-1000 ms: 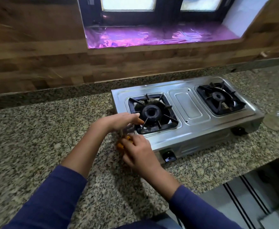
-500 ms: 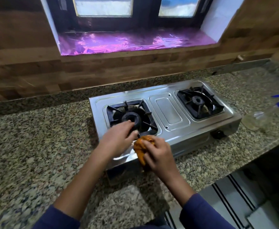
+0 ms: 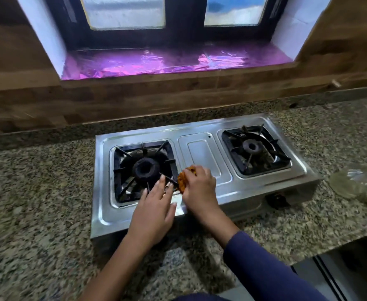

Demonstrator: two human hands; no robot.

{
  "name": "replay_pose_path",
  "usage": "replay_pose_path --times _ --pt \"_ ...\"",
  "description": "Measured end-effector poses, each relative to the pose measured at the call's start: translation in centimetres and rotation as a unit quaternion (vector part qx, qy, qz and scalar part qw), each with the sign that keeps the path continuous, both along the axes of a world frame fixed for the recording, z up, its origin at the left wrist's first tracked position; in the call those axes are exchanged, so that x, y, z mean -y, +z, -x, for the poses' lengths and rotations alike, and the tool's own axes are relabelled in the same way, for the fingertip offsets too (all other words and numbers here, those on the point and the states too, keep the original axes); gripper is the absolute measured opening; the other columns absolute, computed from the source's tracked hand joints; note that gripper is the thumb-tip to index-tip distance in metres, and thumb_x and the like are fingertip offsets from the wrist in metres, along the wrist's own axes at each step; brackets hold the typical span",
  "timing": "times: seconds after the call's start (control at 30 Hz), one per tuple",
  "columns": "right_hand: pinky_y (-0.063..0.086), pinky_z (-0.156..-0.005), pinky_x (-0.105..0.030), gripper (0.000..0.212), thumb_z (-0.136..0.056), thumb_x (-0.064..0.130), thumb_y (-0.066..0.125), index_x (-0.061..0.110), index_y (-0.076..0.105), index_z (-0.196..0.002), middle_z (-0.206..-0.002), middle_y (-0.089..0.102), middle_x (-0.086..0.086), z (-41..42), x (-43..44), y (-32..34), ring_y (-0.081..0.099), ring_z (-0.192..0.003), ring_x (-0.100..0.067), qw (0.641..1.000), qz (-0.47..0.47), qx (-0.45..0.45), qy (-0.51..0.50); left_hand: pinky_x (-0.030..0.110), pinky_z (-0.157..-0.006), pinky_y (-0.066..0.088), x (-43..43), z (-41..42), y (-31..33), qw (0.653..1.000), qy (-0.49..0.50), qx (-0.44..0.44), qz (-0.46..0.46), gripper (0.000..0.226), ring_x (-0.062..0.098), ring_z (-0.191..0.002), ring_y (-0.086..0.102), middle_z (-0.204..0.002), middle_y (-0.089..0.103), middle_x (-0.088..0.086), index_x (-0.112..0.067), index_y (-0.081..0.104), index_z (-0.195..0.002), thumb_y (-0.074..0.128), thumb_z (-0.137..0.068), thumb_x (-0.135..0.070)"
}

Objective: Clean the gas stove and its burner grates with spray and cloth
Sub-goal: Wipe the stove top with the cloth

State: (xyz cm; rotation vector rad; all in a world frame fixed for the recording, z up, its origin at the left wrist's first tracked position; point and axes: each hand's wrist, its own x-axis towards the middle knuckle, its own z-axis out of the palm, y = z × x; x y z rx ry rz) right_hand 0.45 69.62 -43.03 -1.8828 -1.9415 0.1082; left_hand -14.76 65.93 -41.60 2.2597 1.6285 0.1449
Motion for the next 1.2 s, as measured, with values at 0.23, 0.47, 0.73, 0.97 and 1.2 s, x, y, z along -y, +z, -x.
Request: replay_pose_path --times 0.23,0.47,0.73,0.97,1.2 --pt "0.04 -0.087 -0.041 0.031 -0.087 0.019 0.059 0.019 0.066 -0.118 -0.125 0.054 -0.012 -1.7 -10.2 0.6 0.046 -0.113 -0.037 0.992 0.047 0.015 0.113 0.035 -0.12 0.009 0.2 -1.3 0.3 0.997 0.068 0.018 0.012 0.09 0.012 -0.15 0.01 -0.162 0.016 -0.001 -0.026 0.031 -0.152 -0.002 -0.076 -0.061" --pt "0.048 -0.078 -0.039 0.034 -0.074 0.019 0.065 0.022 0.068 -0.107 -0.112 0.059 -0.007 -5.5 -0.3 0.5 0.054 -0.099 -0.033 0.971 0.047 -0.037 0.232 0.036 -0.101 0.044 0.6 -2.4 2.1 0.971 0.211 0.089 -0.07 0.04 0.019 -0.126 0.055 -0.138 0.058 -0.001 -0.022 0.068 -0.122 0.051 -0.093 -0.043" --pt "0.048 -0.084 -0.039 0.038 -0.077 0.022 0.055 0.026 0.065 -0.113 -0.117 0.06 -0.004 -17.0 5.1 -0.4 0.055 -0.101 -0.027 0.997 -0.021 -0.049 0.054 0.034 -0.1 0.045 -2.7 -13.6 3.8 0.981 0.057 0.136 -0.127 0.04 0.023 -0.123 0.057 -0.136 0.059 0.003 -0.019 0.067 -0.123 0.052 -0.089 -0.033" --pt "0.047 -0.085 -0.048 0.029 -0.082 0.009 0.064 0.009 0.071 -0.11 -0.113 0.059 -0.021 -31.8 3.5 0.0 0.052 -0.102 -0.042 0.961 -0.031 -0.008 -0.274 0.037 -0.119 0.021 -5.8 -24.4 2.9 0.984 -0.16 0.044 -0.063 0.052 0.018 -0.148 0.023 -0.159 0.029 -0.001 -0.02 0.04 -0.148 0.039 -0.099 -0.037" --pt "0.047 -0.088 -0.044 0.042 -0.091 0.037 0.047 0.021 0.06 -0.128 -0.128 0.056 -0.007 -25.4 3.7 0.4 0.049 -0.114 -0.028 0.992 0.007 0.017 -0.121 0.035 -0.121 0.008 -7.8 -27.6 1.5 0.981 -0.184 -0.035 -0.041 0.058 0.014 -0.15 0.009 -0.164 0.009 -0.002 -0.019 0.014 -0.156 0.03 -0.103 -0.037"
